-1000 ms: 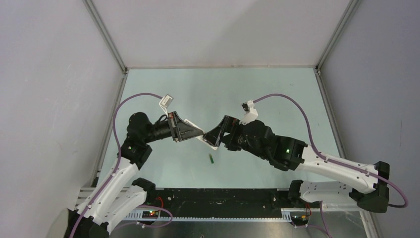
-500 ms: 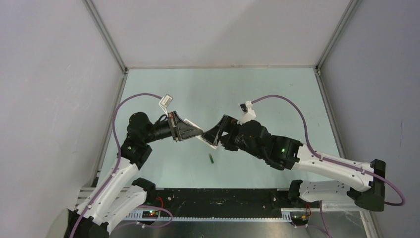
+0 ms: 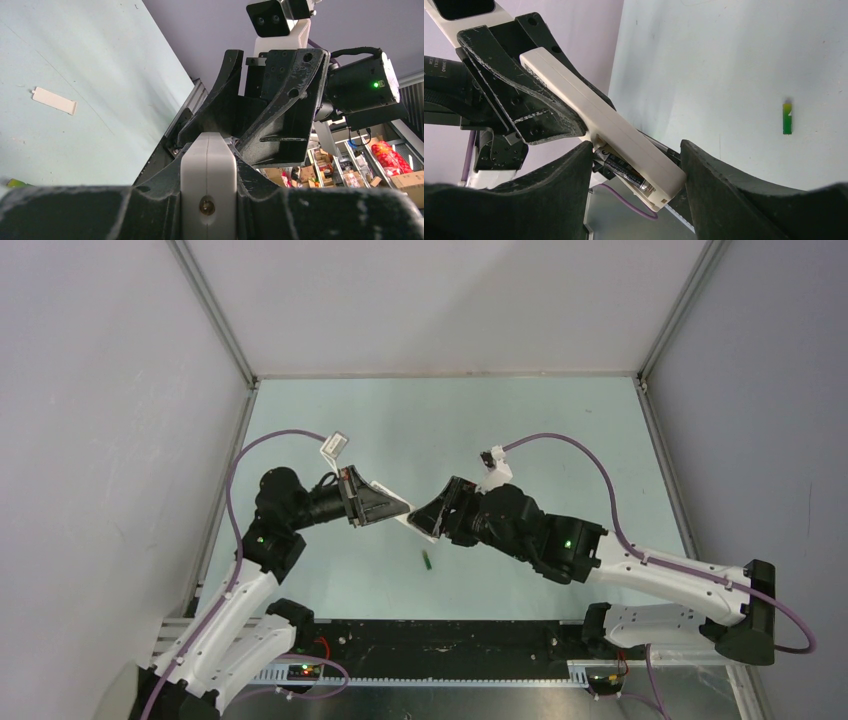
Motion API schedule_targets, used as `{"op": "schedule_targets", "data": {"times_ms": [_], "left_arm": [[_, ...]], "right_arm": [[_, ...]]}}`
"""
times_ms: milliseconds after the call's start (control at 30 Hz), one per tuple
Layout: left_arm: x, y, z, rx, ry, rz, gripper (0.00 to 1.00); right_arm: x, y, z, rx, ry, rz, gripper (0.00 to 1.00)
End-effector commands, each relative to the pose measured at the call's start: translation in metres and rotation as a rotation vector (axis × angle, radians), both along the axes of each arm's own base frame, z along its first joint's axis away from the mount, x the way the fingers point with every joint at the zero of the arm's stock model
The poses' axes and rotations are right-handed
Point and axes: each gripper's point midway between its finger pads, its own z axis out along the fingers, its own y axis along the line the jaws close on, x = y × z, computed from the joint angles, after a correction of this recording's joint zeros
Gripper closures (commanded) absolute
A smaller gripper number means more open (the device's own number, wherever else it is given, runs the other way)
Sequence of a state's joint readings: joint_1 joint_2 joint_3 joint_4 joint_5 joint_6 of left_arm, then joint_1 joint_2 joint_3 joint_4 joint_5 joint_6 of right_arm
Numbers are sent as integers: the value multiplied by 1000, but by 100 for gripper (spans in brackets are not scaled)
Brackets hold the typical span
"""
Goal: Load the batteries into the remote control
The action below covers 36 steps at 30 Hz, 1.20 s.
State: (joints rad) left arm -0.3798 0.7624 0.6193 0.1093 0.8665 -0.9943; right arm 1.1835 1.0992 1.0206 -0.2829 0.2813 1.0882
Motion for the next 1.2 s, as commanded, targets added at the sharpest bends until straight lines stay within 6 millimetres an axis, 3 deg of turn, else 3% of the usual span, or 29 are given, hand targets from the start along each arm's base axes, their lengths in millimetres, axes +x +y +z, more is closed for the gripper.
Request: {"op": "schedule_targets", "data": {"times_ms": [0, 567, 833, 1167], "left_arm": [[-3, 1, 26, -28, -90, 4, 100], [-1, 1, 30, -31, -76, 14, 100], [4, -1, 30, -38, -18, 20, 100], [7, -3, 43, -69, 40, 24, 100]], "right_arm": [[1, 4, 9, 32, -22, 1, 34], [-5, 5, 18, 83, -64, 42, 39], [-10, 7, 36, 143, -135, 90, 41], [-14, 10, 35, 165, -138, 121, 42]]}}
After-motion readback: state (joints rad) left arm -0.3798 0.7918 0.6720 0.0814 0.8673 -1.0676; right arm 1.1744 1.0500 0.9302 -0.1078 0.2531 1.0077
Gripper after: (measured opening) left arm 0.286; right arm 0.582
